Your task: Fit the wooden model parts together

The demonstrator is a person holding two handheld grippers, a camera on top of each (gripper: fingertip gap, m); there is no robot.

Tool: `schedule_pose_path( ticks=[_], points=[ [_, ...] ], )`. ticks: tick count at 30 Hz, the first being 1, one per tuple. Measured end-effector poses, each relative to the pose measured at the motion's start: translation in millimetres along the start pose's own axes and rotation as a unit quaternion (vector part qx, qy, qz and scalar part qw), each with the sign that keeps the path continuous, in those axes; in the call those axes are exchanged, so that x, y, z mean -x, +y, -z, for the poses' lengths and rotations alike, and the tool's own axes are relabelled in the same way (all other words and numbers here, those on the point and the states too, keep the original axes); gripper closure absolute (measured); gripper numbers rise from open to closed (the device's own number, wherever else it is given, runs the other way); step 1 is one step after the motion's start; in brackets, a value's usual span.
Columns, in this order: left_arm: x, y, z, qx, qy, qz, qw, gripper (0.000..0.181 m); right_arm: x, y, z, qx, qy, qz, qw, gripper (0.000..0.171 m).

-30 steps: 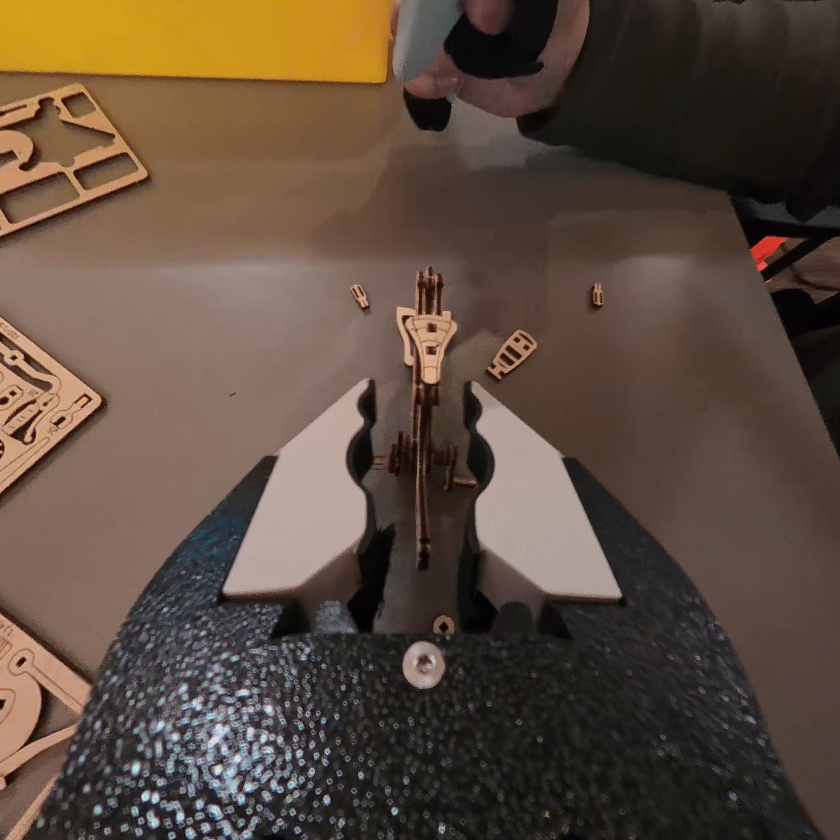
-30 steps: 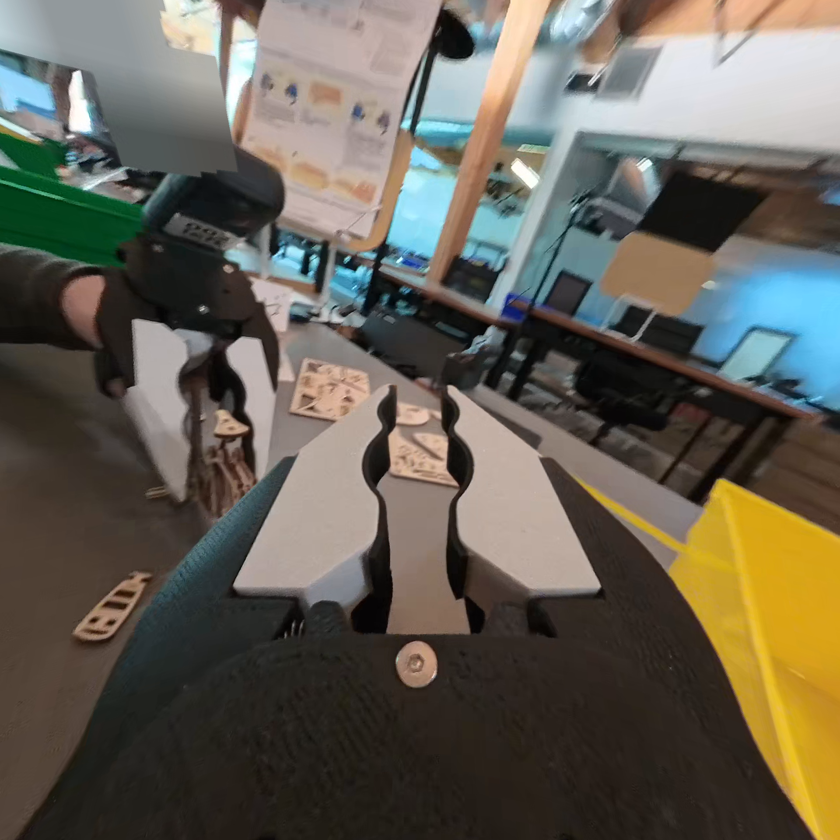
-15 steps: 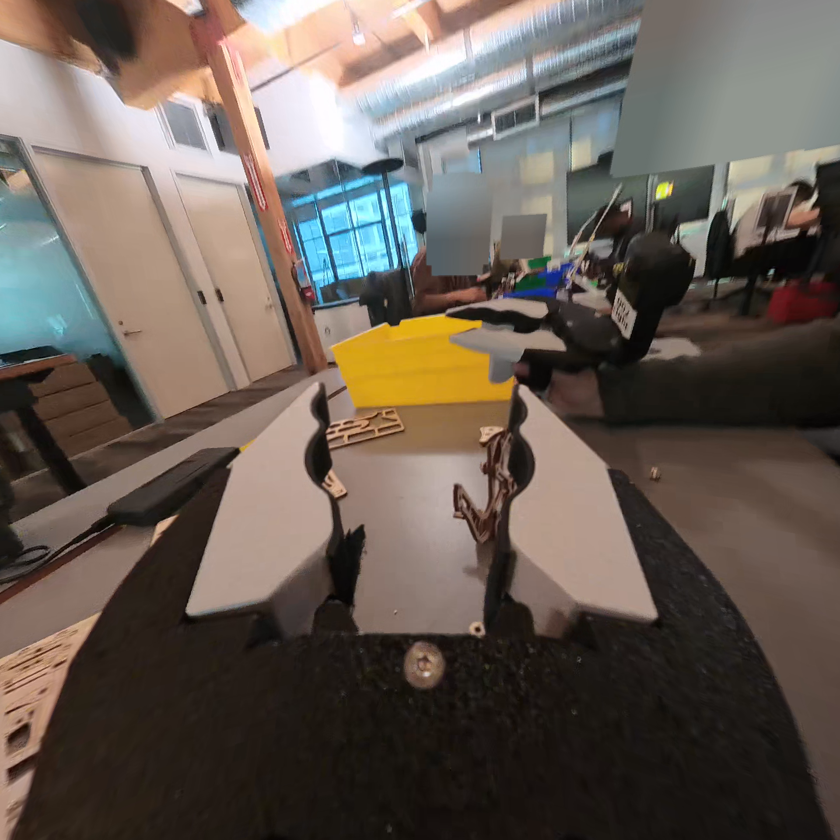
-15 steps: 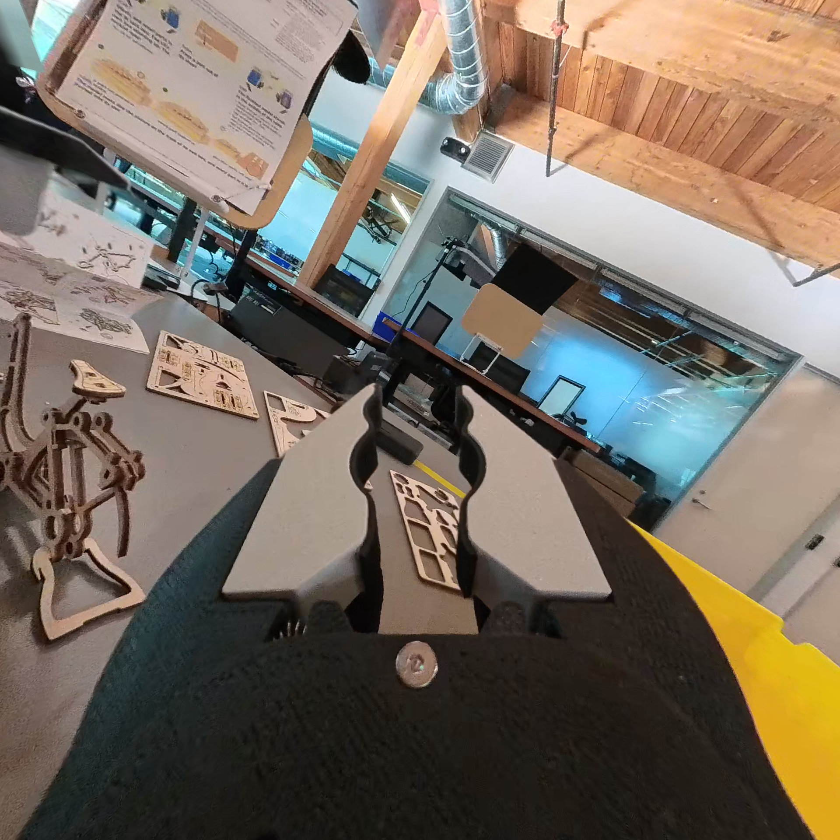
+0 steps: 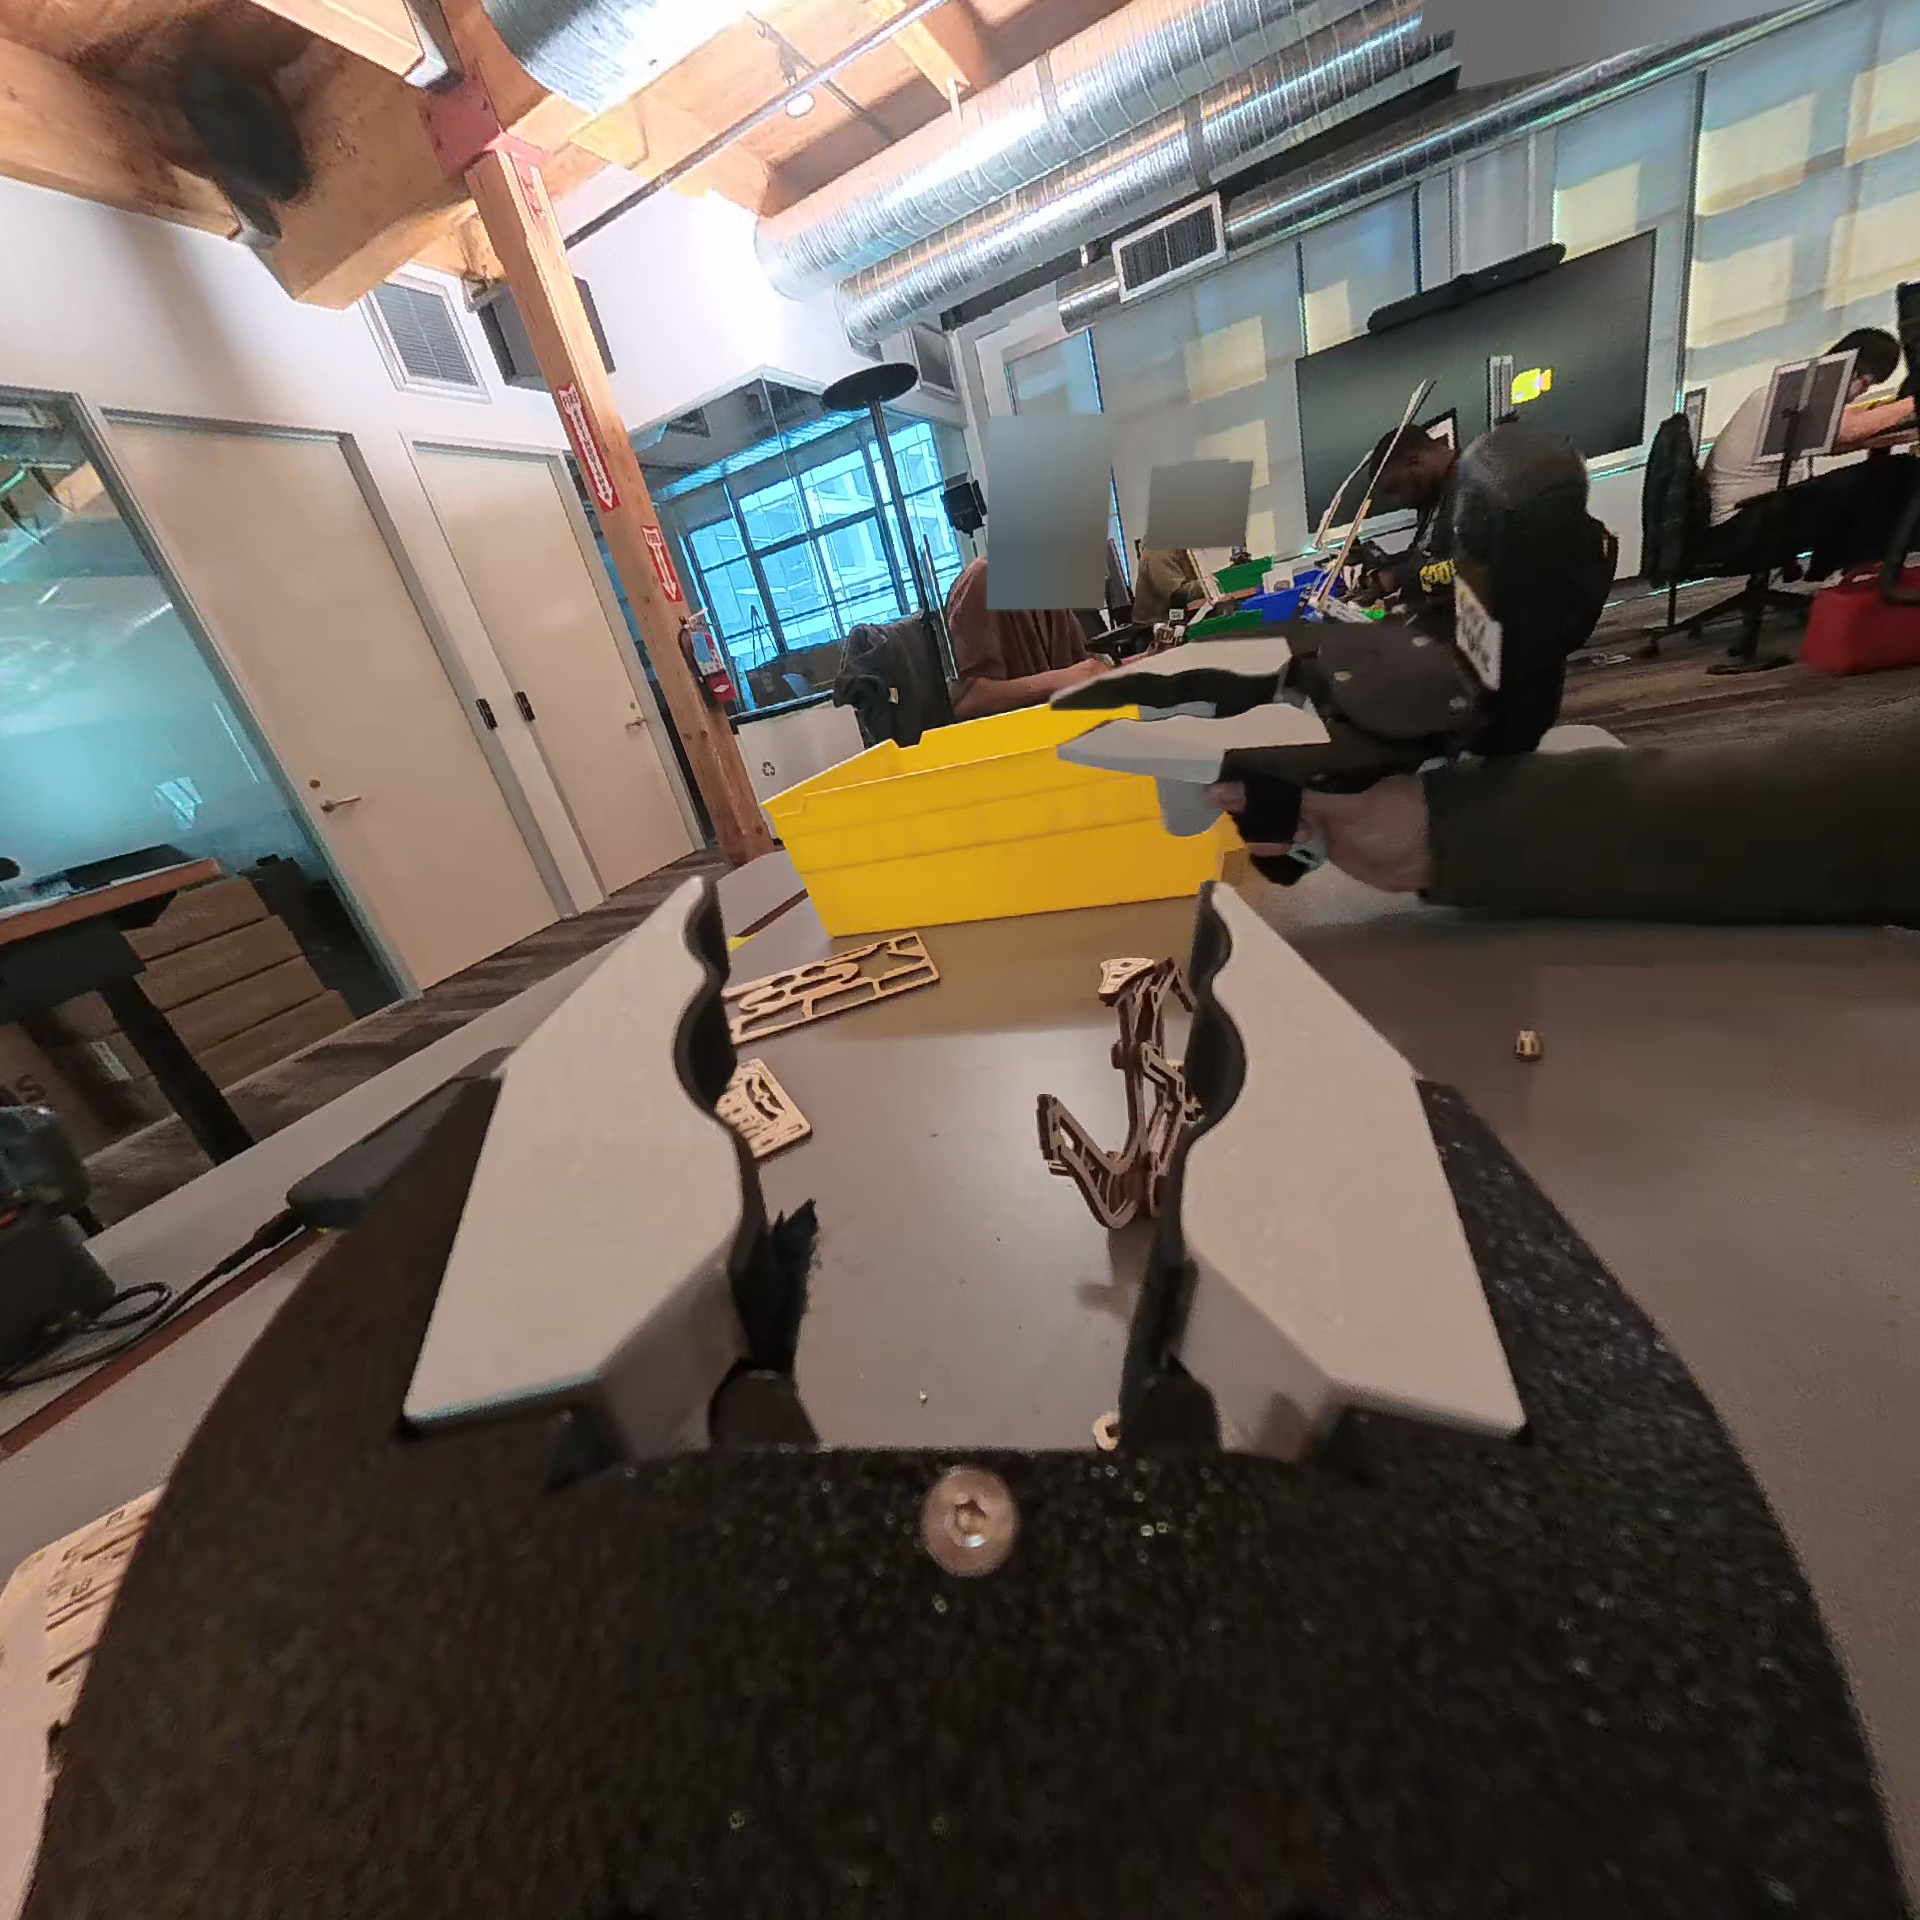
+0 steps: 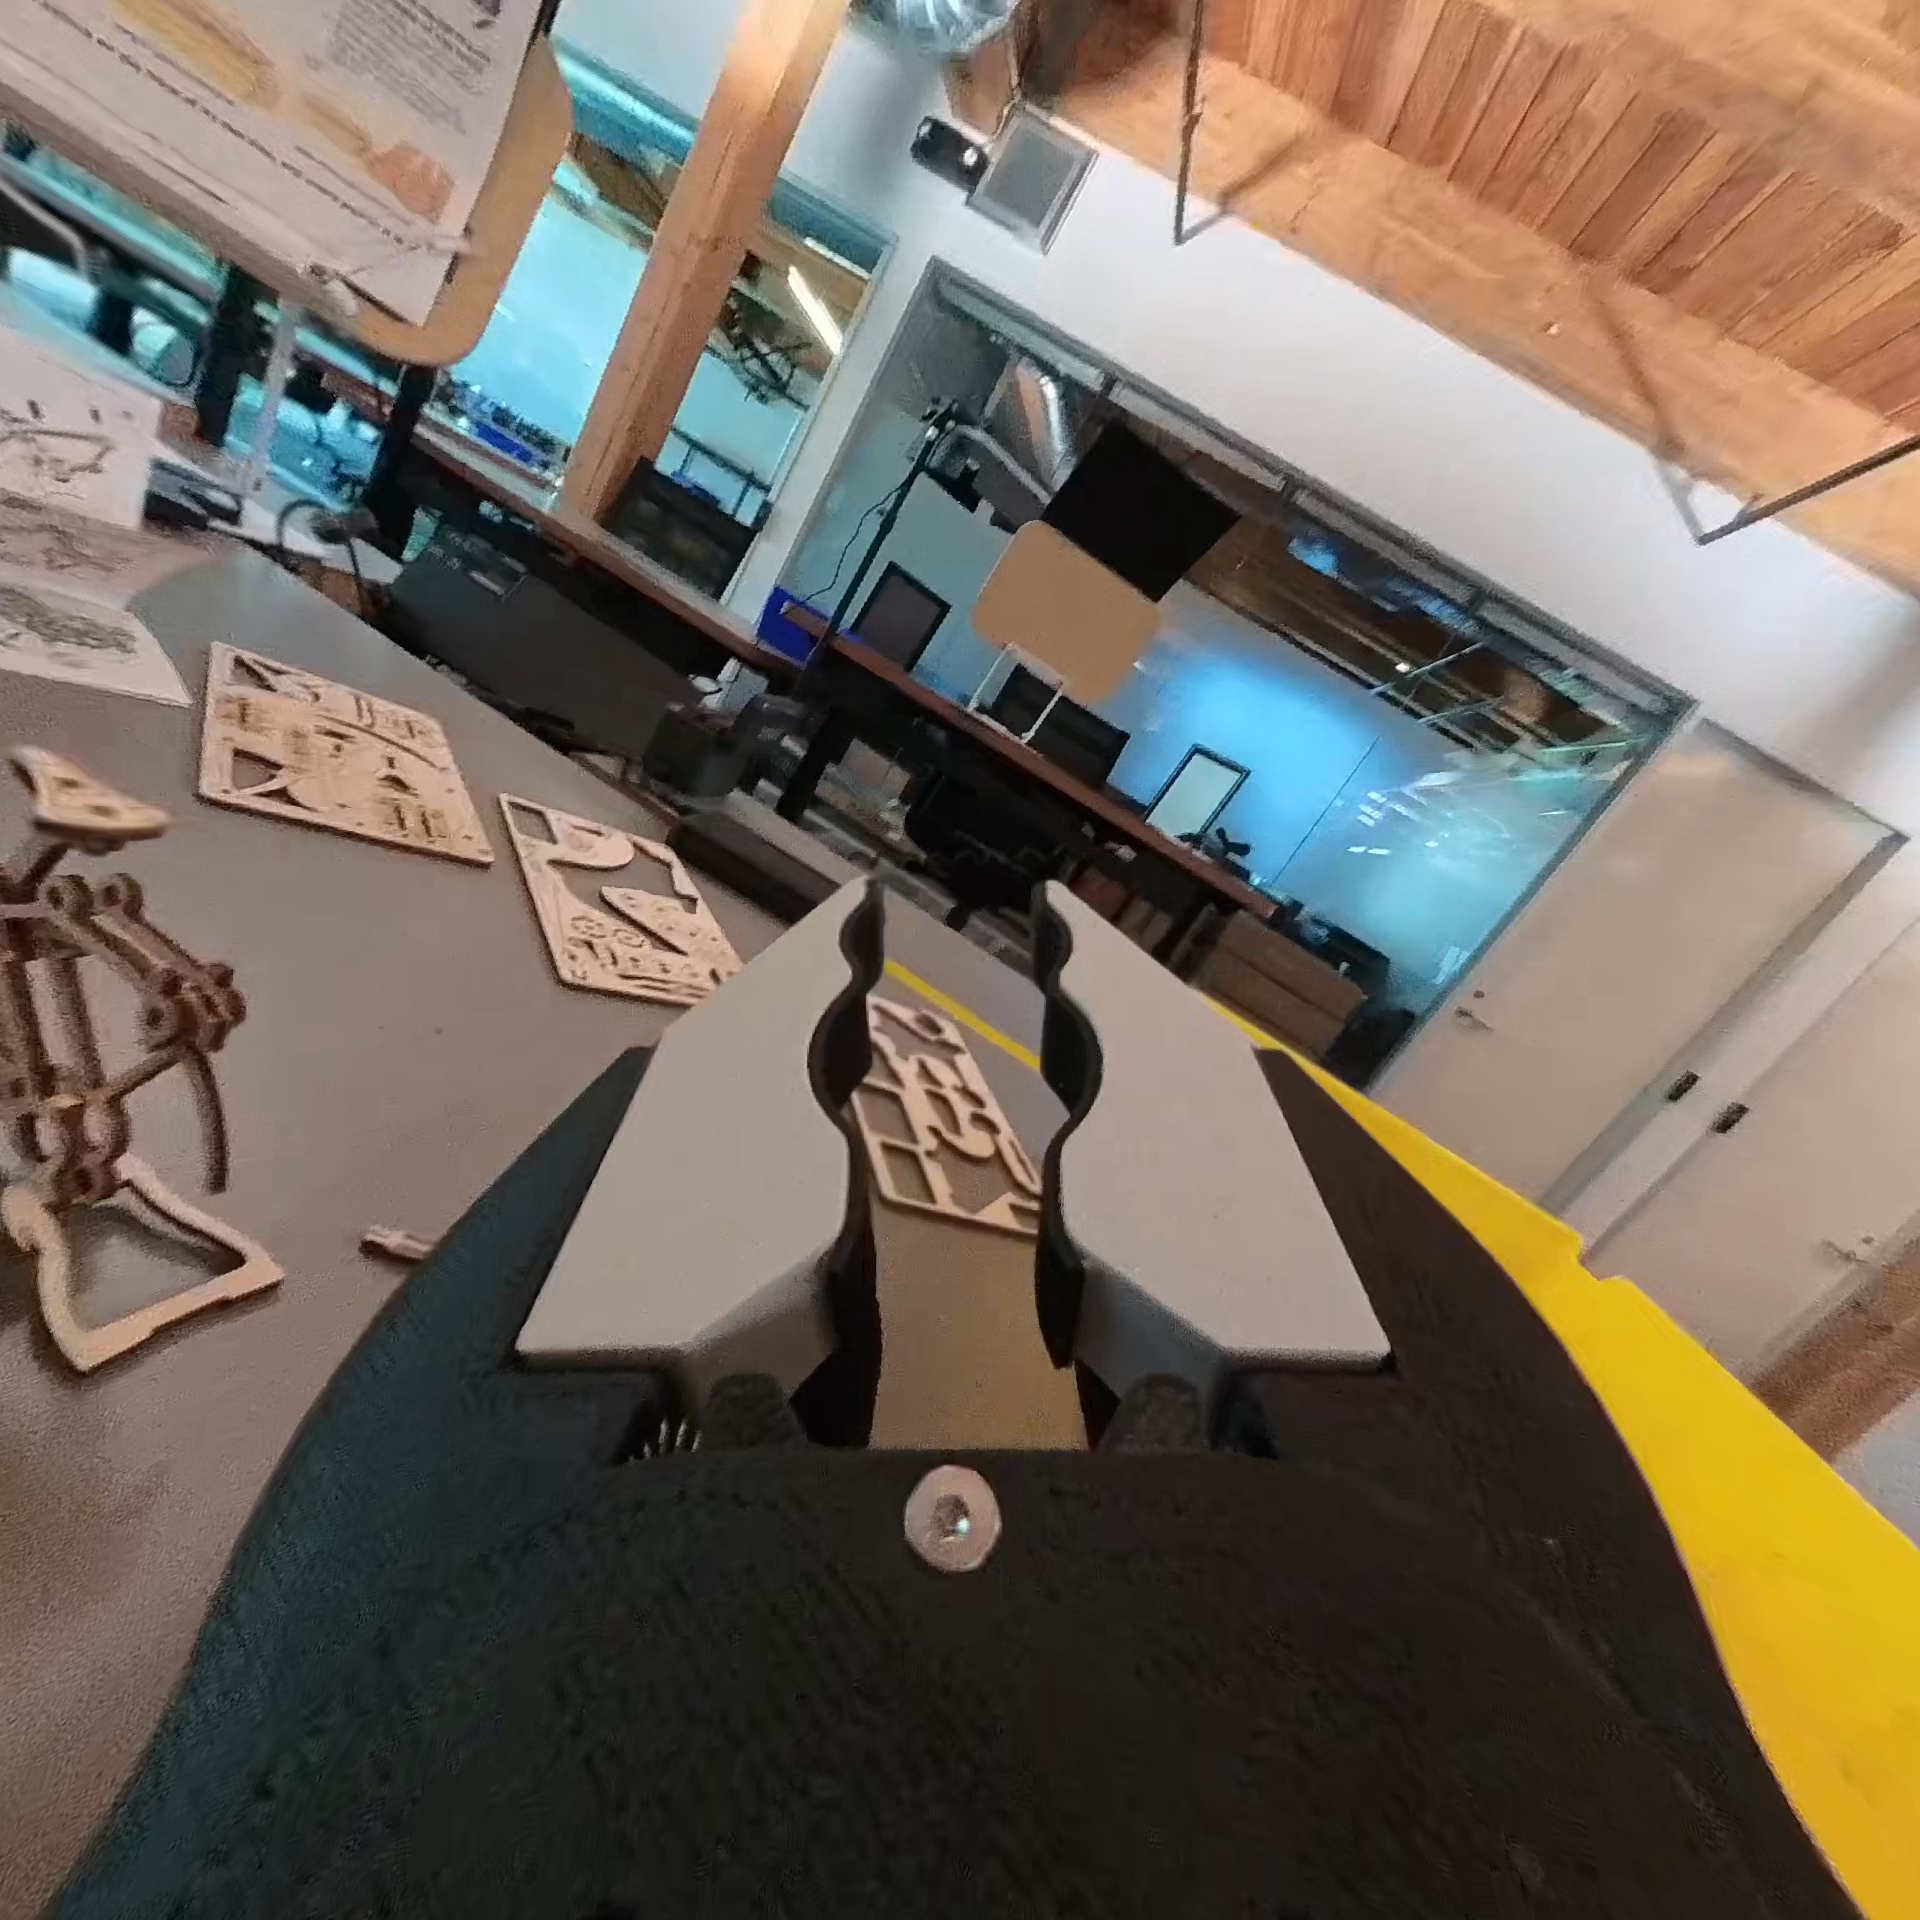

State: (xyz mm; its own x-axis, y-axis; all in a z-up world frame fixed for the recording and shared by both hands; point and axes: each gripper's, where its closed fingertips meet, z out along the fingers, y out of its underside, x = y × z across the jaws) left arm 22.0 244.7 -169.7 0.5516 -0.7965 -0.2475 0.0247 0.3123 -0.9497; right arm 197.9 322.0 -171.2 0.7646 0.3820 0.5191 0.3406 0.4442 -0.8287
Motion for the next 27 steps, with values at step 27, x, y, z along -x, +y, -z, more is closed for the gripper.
schedule_pose_path(
  ticks=[27],
  points=[
    [9.2,14.8,-1.8,0.024,-0.007,0.043,0.999,0.096,163.6,32.9,79.9,0.385,-0.343,-0.141,0.845,0.148]
  ],
)
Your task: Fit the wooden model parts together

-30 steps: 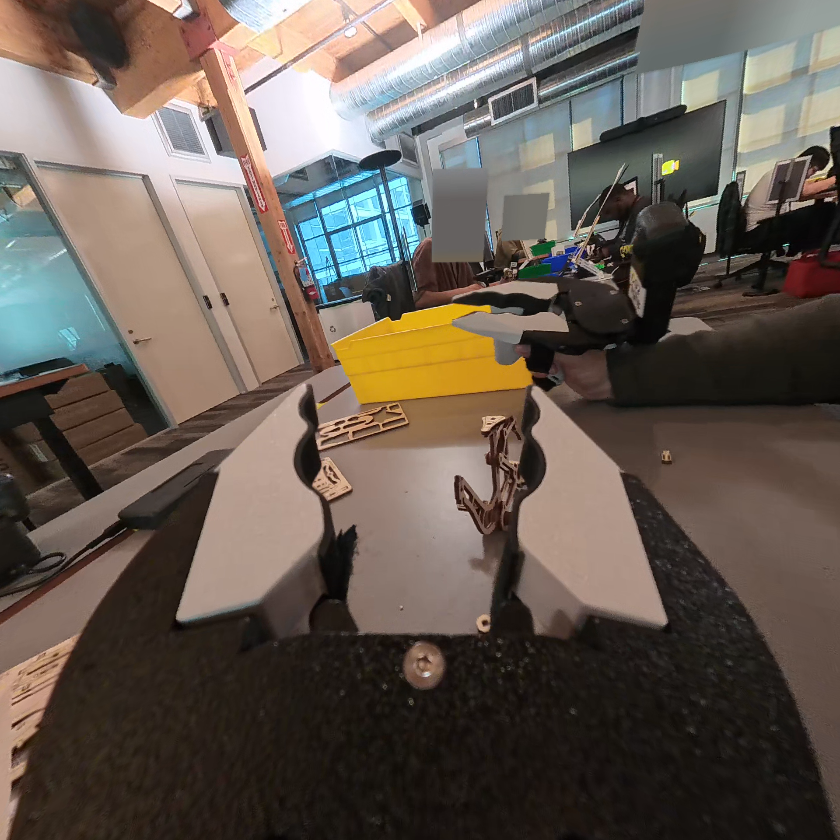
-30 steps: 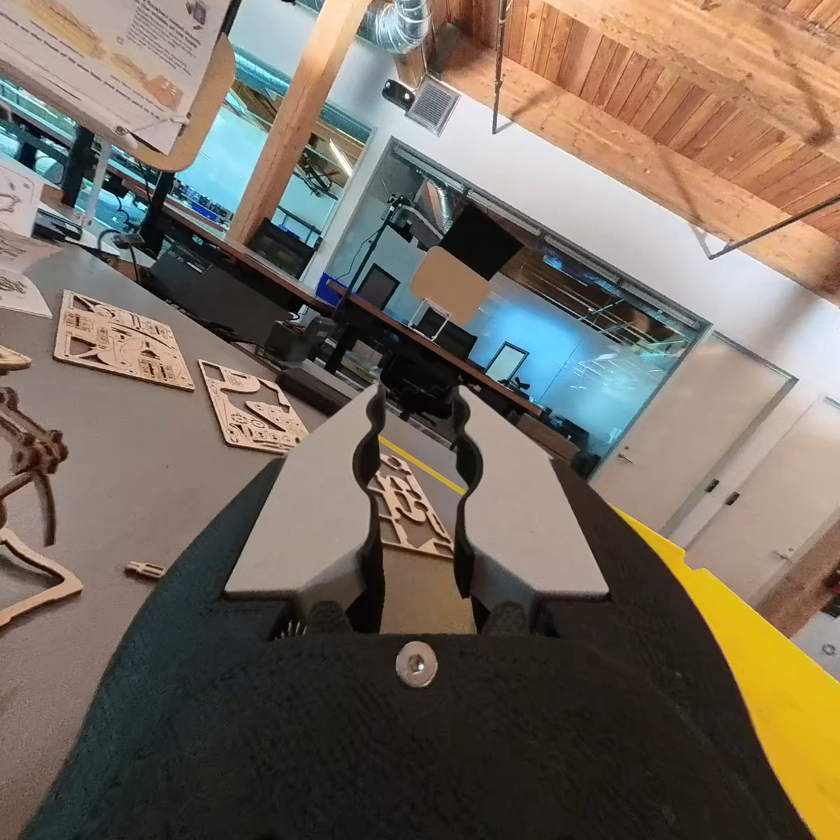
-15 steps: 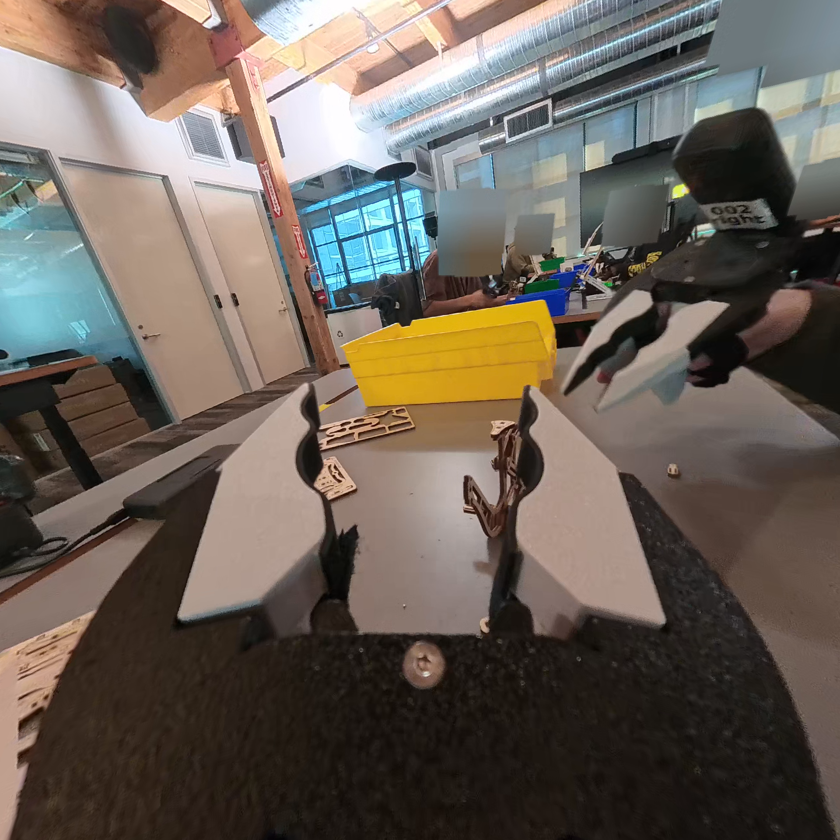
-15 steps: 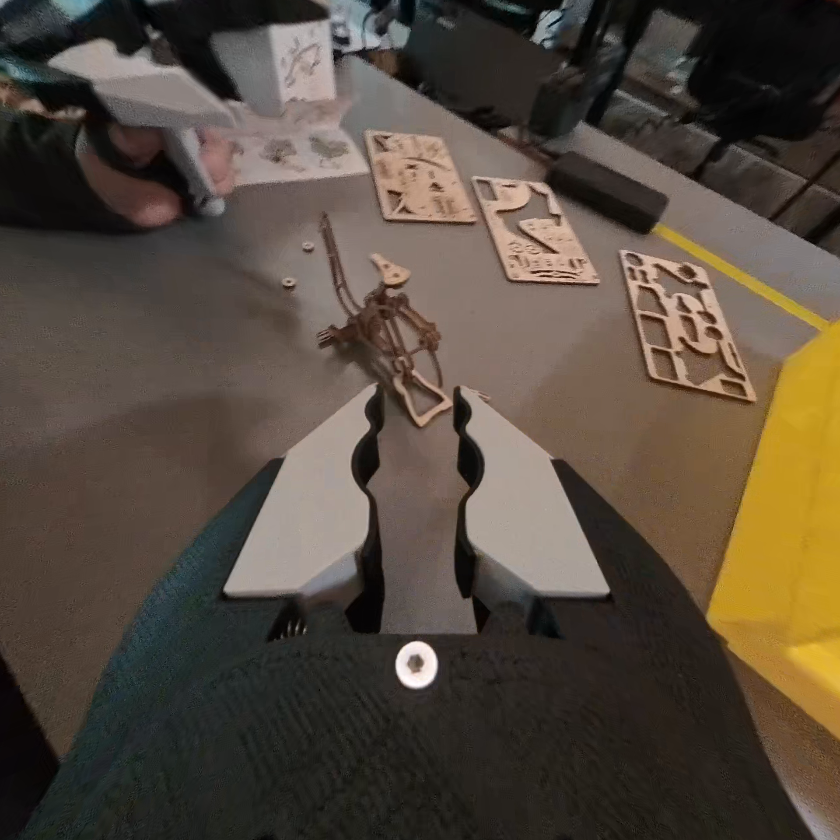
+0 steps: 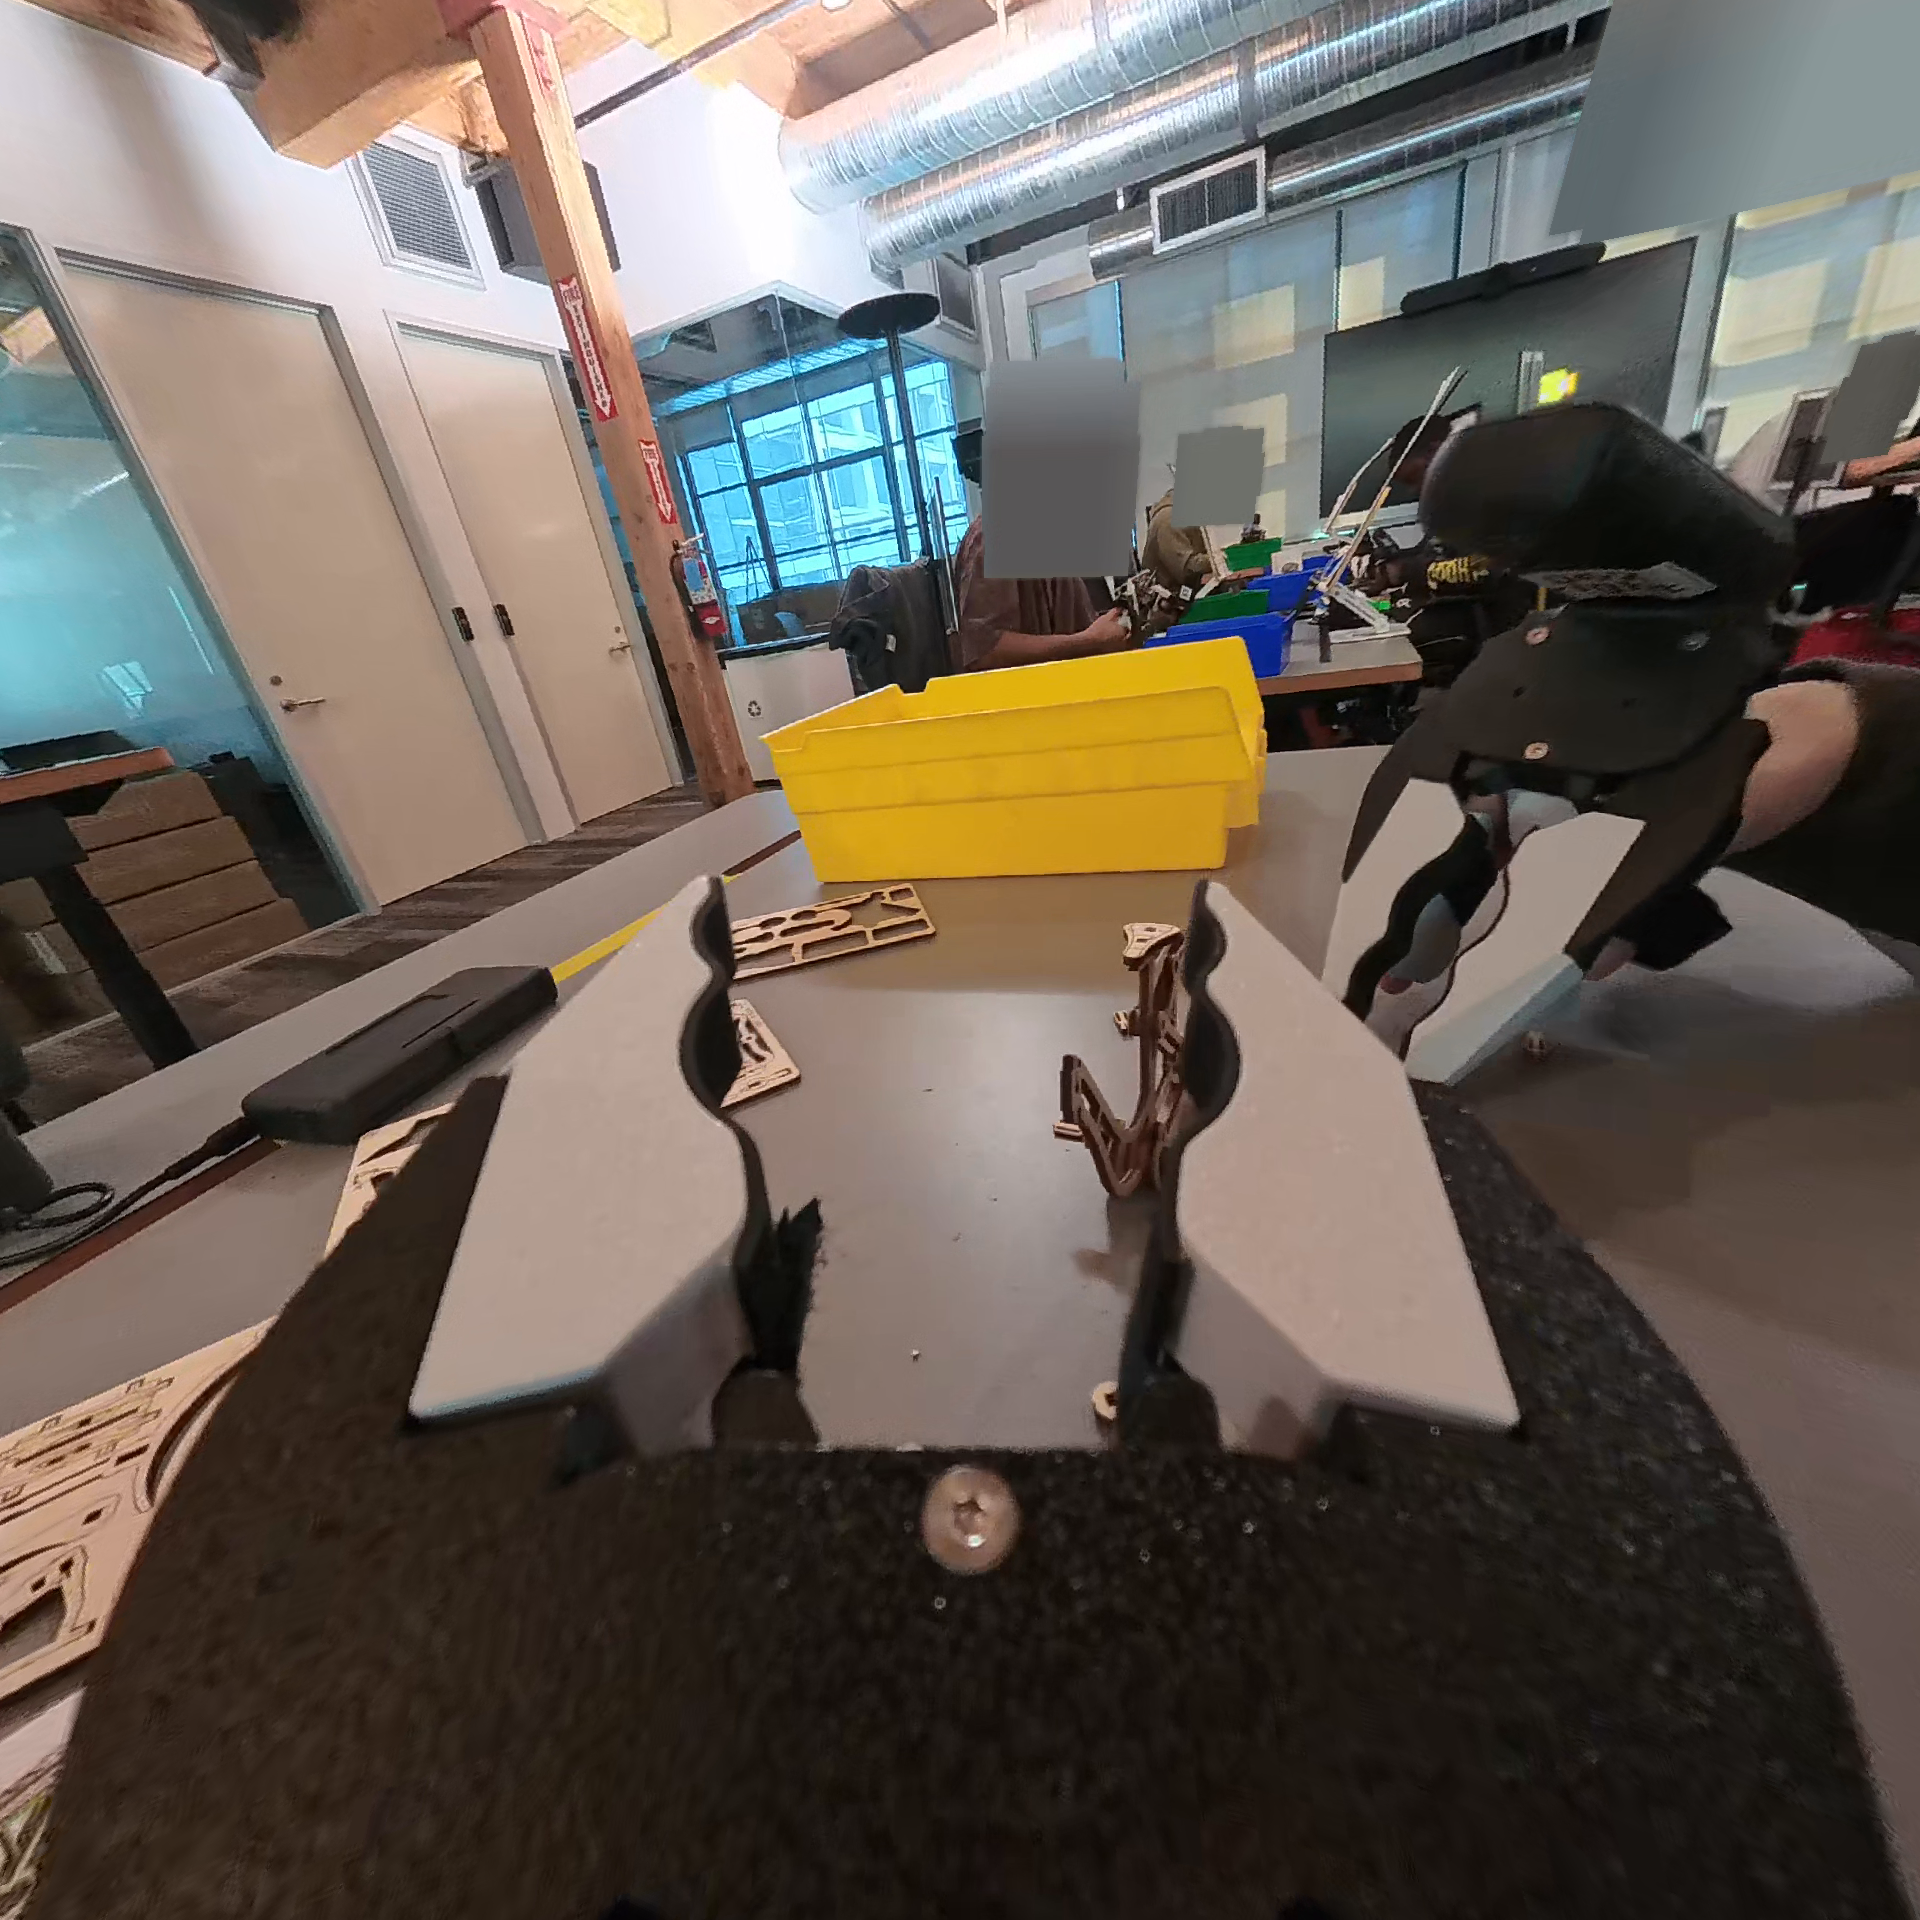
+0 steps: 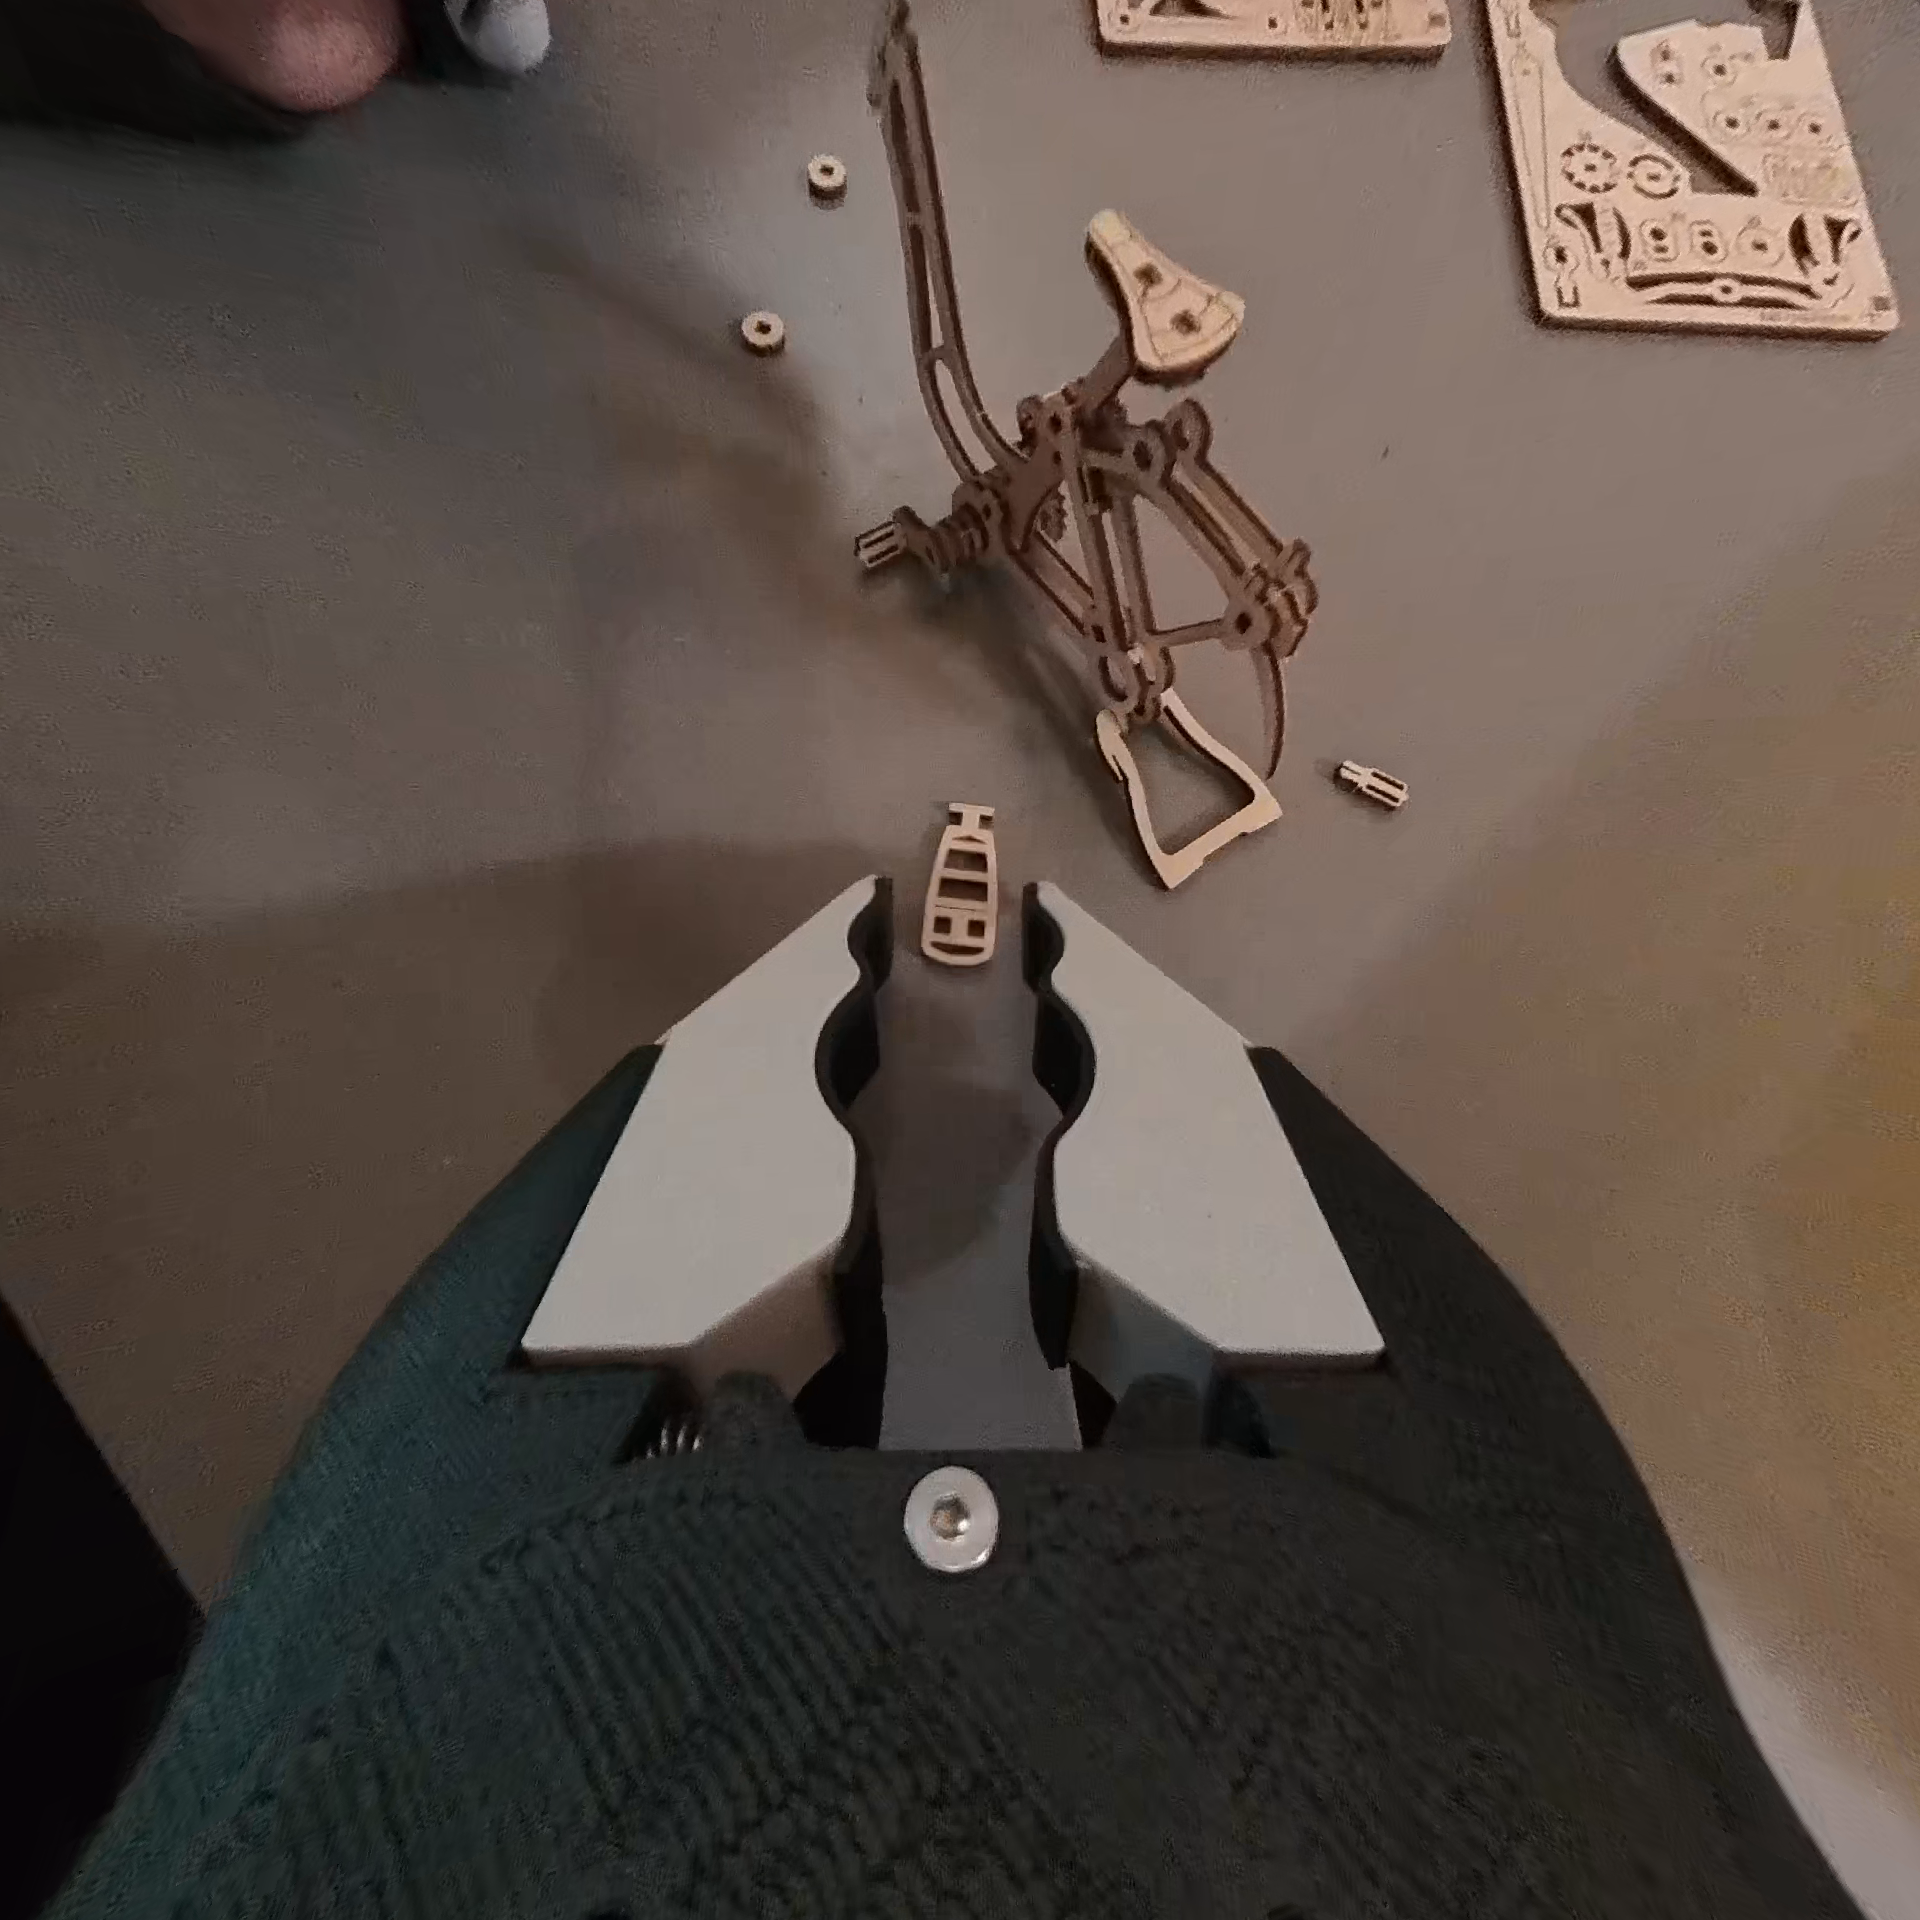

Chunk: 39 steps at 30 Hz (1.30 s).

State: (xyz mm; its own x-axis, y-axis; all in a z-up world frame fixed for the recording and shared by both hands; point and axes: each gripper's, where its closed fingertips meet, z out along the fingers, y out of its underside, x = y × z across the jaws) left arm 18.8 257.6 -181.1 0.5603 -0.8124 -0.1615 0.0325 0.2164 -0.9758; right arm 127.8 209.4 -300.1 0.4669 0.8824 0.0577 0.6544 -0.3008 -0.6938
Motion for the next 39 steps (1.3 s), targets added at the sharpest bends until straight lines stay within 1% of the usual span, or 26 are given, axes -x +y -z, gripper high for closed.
schedule_pose_path(
  ticks=[4,6,8,10,12,14,19,22,25,28,30,34,37,39],
  points=[
    [-1.2,2.2,-0.9,0.007,0.002,-0.002,1.000,0.095,-2.4,-0.8,-2.6,0.004,0.001,0.007,1.000,0.152],
    [2.6,4.0,-0.6,0.014,-0.014,-0.015,1.000,0.095,0.5,0.1,-2.0,0.004,-0.007,0.014,1.000,0.159],
    [3.5,4.4,-0.6,0.018,-0.021,-0.028,0.999,0.093,0.2,0.3,-1.2,0.000,-0.011,0.016,1.000,0.159],
    [-0.6,4.1,-1.1,0.017,-0.013,-0.035,0.999,0.093,-0.5,0.4,-0.7,-0.003,-0.019,0.025,1.000,0.159],
    [-4.9,6.7,-2.3,0.025,-0.003,-0.041,0.999,0.093,-0.4,-2.6,3.3,-0.009,-0.022,0.060,0.998,0.160],
    [-6.8,14.0,-3.8,0.050,0.001,-0.046,0.998,0.094,-0.9,-17.4,12.9,-0.042,-0.003,0.119,0.992,0.160],
    [-31.5,32.9,-10.6,0.109,0.060,-0.032,0.992,0.095,-22.3,-53.2,44.0,-0.094,0.022,0.198,0.976,0.160],
    [-38.2,35.8,-11.6,0.116,0.071,-0.053,0.989,0.097,-34.1,-66.2,49.9,-0.096,-0.009,0.243,0.965,0.160],
    [-39.9,39.5,-11.5,0.128,0.073,-0.062,0.987,0.101,-39.3,-76.7,45.6,-0.091,-0.064,0.273,0.955,0.160],
    [-35.9,43.0,-12.2,0.142,0.066,-0.055,0.986,0.104,-37.2,-78.7,36.8,-0.073,-0.135,0.283,0.947,0.160],
    [-32.4,44.5,-12.8,0.148,0.064,-0.037,0.986,0.104,-38.0,-77.4,31.9,-0.059,-0.164,0.295,0.940,0.160],
    [-28.1,55.1,-22.2,0.180,0.080,-0.009,0.980,0.102,-41.2,-76.0,30.3,-0.040,-0.190,0.307,0.932,0.160],
    [-35.6,67.1,-34.2,0.216,0.120,-0.006,0.969,0.100,-46.0,-69.9,29.8,-0.015,-0.186,0.319,0.929,0.160],
    [-40.5,64.2,-42.3,0.222,0.144,-0.010,0.964,0.104,-45.5,-70.5,32.3,-0.018,-0.187,0.318,0.929,0.160]
  ],
)
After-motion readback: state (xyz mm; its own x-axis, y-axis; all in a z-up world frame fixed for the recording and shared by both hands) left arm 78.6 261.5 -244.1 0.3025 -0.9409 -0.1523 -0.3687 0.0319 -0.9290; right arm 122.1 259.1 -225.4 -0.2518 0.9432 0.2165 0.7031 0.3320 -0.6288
